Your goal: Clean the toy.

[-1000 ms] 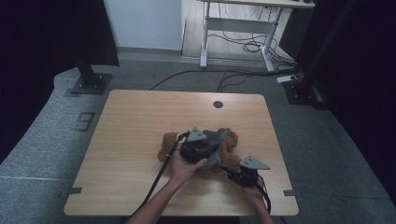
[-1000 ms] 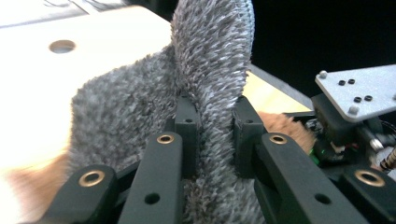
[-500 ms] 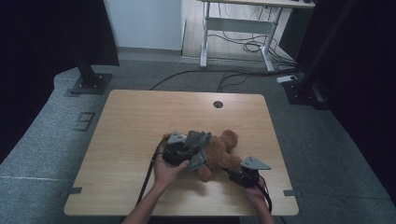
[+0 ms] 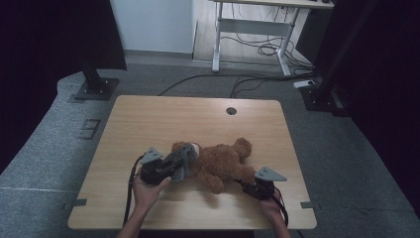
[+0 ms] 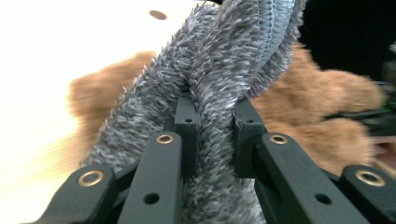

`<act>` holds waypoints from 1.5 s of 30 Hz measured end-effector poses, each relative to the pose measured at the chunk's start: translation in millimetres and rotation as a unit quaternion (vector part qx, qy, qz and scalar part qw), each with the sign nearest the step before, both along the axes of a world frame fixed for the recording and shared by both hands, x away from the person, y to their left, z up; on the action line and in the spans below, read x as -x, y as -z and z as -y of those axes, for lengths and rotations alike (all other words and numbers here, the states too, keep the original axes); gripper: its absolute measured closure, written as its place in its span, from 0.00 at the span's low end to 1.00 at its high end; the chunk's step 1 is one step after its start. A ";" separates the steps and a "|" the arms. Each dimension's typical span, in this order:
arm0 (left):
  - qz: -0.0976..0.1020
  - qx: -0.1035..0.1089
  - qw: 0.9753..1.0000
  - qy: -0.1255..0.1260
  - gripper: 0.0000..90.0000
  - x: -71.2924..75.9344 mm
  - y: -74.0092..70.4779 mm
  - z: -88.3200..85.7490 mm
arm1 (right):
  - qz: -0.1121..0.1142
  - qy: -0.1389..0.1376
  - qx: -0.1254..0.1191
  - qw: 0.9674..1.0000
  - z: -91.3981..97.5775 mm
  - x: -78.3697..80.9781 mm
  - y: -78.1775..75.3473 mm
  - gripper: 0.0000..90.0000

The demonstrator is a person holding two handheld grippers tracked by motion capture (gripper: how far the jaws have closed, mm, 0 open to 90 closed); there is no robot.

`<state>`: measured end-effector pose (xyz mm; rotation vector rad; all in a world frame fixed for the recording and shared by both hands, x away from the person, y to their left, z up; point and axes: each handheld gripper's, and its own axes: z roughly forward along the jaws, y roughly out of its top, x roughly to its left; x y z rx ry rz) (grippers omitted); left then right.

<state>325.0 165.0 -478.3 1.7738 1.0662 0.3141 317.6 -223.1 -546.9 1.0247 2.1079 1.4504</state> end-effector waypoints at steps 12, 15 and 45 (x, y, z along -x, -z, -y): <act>-0.090 -0.022 0.995 -0.043 0.84 -17.9 43.7 -40.4 | -0.003 -0.004 0.000 1.000 0.1 -0.1 1.3 0.65; -0.079 0.002 0.996 -0.043 0.84 -14.9 35.4 -45.0 | -0.004 -0.003 -0.001 1.000 0.5 -0.2 1.3 0.65; -0.077 -0.055 0.993 -0.066 0.84 -66.9 10.9 -4.0 | -0.007 -0.006 -0.002 1.000 -1.9 0.1 1.5 0.65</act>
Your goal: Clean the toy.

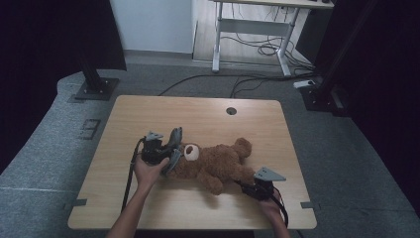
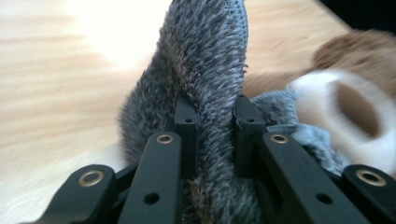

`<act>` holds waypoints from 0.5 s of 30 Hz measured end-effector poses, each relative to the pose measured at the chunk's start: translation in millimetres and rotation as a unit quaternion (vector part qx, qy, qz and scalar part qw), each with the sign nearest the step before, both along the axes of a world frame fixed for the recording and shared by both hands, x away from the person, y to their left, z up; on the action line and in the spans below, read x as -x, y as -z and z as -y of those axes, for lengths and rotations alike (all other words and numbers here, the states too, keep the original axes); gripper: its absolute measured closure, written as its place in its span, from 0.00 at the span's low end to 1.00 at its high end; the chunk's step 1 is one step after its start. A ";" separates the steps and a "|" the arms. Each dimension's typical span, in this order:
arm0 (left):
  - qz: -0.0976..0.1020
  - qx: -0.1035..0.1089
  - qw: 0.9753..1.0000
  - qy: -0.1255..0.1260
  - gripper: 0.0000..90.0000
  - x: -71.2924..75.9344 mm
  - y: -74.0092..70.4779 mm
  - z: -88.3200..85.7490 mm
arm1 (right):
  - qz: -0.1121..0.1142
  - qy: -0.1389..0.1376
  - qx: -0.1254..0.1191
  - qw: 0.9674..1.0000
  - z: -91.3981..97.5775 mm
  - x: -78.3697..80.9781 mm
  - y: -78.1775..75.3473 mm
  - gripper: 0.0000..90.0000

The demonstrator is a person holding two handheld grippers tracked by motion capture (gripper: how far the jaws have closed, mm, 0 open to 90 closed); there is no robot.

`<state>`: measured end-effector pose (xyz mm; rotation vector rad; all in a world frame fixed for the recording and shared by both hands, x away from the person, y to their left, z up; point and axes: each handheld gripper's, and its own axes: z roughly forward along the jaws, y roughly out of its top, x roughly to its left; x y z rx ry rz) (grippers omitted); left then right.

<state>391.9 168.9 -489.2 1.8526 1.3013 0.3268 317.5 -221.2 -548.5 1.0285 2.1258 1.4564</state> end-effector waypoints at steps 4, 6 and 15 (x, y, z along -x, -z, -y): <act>-0.021 -0.007 1.000 -0.001 0.84 4.2 18.7 -10.1 | -0.002 0.001 0.001 1.000 0.0 0.2 0.0 0.65; -0.030 -0.009 0.999 0.004 0.84 8.4 27.8 -11.0 | -0.004 0.001 0.001 1.000 0.3 0.0 -0.1 0.65; -0.017 0.005 1.000 0.015 0.84 24.3 27.1 -18.6 | -0.007 0.004 -0.002 1.000 1.2 -0.2 0.1 0.65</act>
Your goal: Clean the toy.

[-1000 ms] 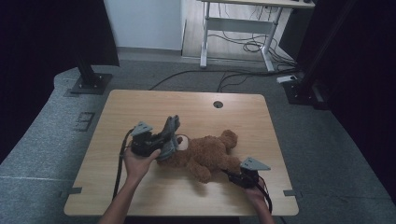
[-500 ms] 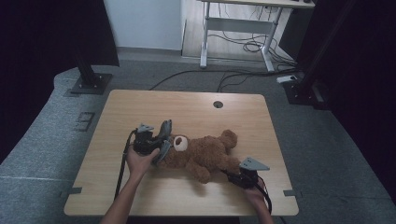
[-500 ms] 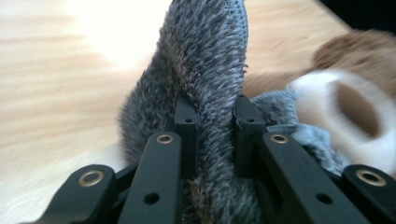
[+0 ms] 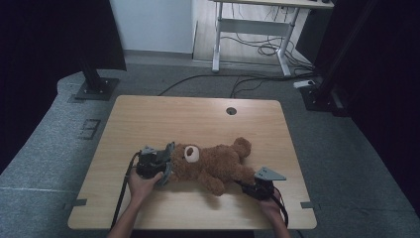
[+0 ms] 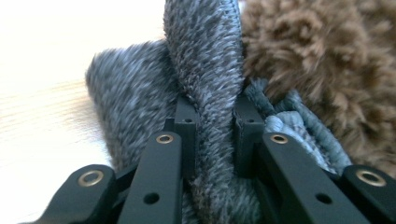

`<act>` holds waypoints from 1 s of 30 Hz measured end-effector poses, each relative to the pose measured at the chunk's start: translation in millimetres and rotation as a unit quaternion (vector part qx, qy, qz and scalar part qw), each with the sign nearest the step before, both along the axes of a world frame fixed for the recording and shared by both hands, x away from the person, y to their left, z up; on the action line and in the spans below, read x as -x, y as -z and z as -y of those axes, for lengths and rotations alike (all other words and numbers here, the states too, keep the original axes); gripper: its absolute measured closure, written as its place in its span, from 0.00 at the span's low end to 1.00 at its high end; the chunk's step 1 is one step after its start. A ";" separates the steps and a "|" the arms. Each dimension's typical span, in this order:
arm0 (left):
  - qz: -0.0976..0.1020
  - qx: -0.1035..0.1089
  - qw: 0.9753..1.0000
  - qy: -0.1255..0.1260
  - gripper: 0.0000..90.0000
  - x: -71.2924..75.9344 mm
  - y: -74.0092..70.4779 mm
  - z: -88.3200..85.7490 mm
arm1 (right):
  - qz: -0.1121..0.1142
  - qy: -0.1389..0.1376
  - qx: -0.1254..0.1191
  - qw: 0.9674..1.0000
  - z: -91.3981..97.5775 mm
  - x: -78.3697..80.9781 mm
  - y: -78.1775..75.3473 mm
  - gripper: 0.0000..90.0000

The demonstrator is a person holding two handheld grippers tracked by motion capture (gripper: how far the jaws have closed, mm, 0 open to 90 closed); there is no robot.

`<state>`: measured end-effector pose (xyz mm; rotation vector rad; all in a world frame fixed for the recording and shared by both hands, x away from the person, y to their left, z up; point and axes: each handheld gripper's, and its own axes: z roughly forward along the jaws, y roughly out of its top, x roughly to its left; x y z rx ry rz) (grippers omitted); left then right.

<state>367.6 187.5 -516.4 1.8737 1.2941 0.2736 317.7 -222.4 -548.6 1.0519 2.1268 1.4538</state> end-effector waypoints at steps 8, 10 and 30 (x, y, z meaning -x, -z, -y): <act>0.080 0.036 0.996 0.024 0.84 15.2 -59.4 4.3 | -0.001 -0.001 0.000 1.000 0.3 -0.4 -0.1 0.65; 0.097 0.041 0.994 0.042 0.84 21.8 -71.8 13.7 | -0.001 -0.001 0.001 1.000 0.3 -0.4 -0.1 0.65; 0.060 0.047 0.988 0.133 0.85 44.1 -30.4 47.5 | 0.001 -0.006 0.006 1.000 -0.8 -0.1 -0.1 0.65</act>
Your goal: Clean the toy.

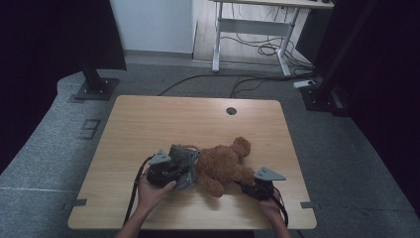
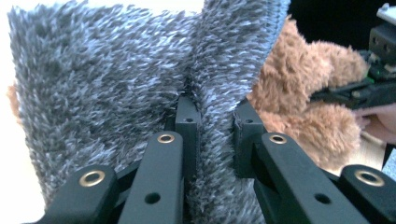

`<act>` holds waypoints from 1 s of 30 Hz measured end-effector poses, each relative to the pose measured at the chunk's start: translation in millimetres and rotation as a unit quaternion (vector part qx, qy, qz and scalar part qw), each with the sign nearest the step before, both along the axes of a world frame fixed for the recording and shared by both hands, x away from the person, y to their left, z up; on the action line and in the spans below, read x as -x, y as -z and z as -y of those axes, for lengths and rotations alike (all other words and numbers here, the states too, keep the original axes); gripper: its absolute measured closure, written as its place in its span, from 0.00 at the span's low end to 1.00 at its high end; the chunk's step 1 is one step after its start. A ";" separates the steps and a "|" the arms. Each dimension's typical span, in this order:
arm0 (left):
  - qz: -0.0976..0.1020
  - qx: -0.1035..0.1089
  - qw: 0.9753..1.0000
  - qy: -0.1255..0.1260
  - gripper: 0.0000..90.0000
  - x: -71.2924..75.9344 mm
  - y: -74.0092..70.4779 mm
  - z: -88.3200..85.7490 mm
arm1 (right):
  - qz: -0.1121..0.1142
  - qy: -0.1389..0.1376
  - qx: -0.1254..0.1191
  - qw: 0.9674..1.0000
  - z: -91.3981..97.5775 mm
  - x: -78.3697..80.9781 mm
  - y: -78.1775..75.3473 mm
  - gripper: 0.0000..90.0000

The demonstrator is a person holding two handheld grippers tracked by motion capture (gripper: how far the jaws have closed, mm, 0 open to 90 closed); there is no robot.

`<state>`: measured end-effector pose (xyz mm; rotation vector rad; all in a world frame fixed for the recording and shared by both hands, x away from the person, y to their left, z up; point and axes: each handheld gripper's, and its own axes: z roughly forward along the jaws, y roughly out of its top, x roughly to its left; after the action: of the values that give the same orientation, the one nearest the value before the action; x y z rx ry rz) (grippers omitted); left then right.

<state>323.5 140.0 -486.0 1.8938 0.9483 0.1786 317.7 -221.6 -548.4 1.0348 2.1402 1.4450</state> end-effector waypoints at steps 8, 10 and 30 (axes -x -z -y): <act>-0.003 -0.017 1.000 0.003 0.85 7.5 9.1 -2.4 | -0.002 -0.001 0.001 1.000 -0.1 -0.2 0.0 0.65; -0.005 -0.016 1.000 0.003 0.85 8.6 10.7 -3.1 | -0.002 -0.001 0.002 1.000 0.0 -0.2 0.0 0.65; 0.027 -0.007 0.998 -0.053 0.84 -34.7 -41.2 -9.9 | -0.004 0.006 -0.003 1.000 1.3 -1.7 0.2 0.65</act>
<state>358.2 149.9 -444.8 1.8424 1.0136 0.2982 319.4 -222.9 -548.6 1.0545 2.1328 1.4450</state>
